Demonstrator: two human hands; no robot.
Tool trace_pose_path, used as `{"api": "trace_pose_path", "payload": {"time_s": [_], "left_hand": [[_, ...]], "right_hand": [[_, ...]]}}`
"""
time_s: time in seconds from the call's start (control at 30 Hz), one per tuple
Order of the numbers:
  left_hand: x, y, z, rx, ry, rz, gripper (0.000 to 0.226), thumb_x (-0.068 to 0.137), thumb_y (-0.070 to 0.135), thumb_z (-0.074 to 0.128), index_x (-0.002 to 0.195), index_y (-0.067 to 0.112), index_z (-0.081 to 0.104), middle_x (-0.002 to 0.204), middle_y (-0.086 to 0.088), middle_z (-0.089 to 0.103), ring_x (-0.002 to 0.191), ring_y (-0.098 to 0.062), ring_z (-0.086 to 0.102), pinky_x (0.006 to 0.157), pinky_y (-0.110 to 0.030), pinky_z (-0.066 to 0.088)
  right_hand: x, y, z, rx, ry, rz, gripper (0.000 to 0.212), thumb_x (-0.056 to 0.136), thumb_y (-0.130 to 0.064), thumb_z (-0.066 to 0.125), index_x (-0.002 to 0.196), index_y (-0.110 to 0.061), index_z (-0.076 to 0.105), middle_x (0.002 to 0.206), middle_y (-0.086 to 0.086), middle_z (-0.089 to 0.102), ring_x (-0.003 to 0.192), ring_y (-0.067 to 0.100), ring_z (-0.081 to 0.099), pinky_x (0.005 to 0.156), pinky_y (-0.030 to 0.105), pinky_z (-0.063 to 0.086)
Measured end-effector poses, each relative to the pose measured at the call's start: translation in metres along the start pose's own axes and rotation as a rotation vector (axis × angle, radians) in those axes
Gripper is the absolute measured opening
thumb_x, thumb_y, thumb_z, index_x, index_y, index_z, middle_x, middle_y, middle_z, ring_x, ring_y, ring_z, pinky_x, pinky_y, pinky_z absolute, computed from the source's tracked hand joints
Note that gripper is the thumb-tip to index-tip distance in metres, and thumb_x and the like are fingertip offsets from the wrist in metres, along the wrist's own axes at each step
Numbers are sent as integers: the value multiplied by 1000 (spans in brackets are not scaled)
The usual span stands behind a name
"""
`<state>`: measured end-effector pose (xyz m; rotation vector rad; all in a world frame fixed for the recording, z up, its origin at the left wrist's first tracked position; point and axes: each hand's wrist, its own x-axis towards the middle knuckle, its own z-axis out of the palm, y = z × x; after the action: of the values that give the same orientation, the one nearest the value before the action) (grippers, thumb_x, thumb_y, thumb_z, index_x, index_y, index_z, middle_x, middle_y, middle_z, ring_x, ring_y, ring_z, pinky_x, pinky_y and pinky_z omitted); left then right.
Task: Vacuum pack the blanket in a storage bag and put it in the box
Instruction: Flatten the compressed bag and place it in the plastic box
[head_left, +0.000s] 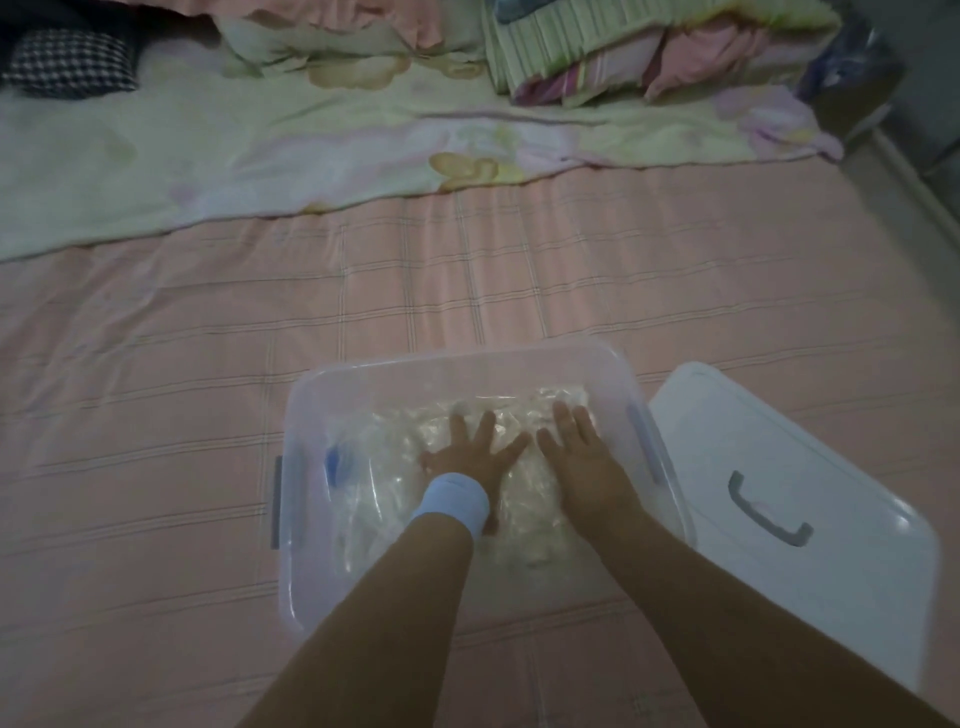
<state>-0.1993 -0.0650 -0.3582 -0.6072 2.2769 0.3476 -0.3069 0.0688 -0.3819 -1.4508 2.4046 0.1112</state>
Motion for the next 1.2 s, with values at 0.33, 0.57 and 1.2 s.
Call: {"api": "trace_pose_path", "payload": {"time_s": [0.33, 0.57, 1.2], "left_hand": [[12, 4, -9, 51, -18, -59, 135, 59, 43, 89, 142, 56, -16, 158, 6, -21, 144, -42, -19, 102, -68, 34], [-42, 33, -20, -10, 118, -78, 98, 85, 25, 63, 153, 35, -6, 162, -1, -14, 149, -31, 2, 118, -53, 13], [-50, 271, -44, -5, 259, 281, 53, 90, 15, 52, 142, 20, 40, 142, -5, 39, 130, -27, 37, 103, -39, 36]], "right_hand": [[18, 7, -1, -66, -131, 2, 77, 96, -4, 56, 159, -16, 15, 167, 13, -16, 154, 37, -10, 124, 41, 16], [-11, -2, -74, 168, -230, -88, 74, 89, 4, 60, 154, -16, 32, 165, 13, 11, 151, 36, 15, 116, 46, 33], [-177, 184, -23, 148, -287, 277, 99, 84, -57, 66, 159, -22, 10, 162, 12, 14, 149, 35, 14, 113, 53, 31]]}}
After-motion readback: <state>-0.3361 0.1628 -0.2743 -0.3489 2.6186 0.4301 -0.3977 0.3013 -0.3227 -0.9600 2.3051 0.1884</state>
